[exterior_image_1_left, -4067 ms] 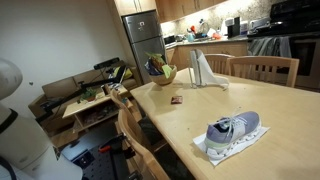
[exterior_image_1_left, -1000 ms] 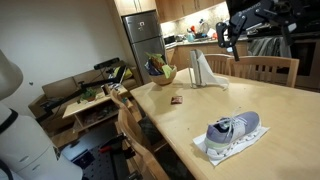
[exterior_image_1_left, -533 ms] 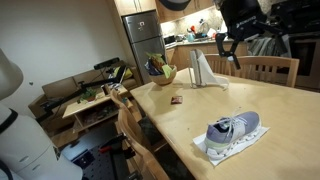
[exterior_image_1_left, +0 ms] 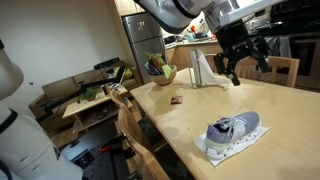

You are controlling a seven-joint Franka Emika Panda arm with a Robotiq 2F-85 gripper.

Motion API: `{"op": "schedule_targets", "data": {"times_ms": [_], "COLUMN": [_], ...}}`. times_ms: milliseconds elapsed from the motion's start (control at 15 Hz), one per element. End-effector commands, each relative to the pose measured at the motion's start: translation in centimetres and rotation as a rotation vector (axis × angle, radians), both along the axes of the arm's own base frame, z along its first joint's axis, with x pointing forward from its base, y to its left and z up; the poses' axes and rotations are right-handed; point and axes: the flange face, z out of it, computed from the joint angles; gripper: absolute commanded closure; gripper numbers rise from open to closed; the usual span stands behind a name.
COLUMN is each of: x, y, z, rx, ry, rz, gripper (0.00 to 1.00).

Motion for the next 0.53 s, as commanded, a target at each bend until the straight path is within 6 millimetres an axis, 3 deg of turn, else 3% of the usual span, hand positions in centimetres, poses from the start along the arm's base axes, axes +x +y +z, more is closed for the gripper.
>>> {"op": "schedule_targets", "data": {"times_ms": [0,467], "x": [0.6,1.7], "y": [0.8,4.9], "z": [-0.8,-2.1], "rx": [0.02,0.1], "ry": [0.023,0.017], "rz": [0.092,0.115], "gripper": [0.0,0.0]}}
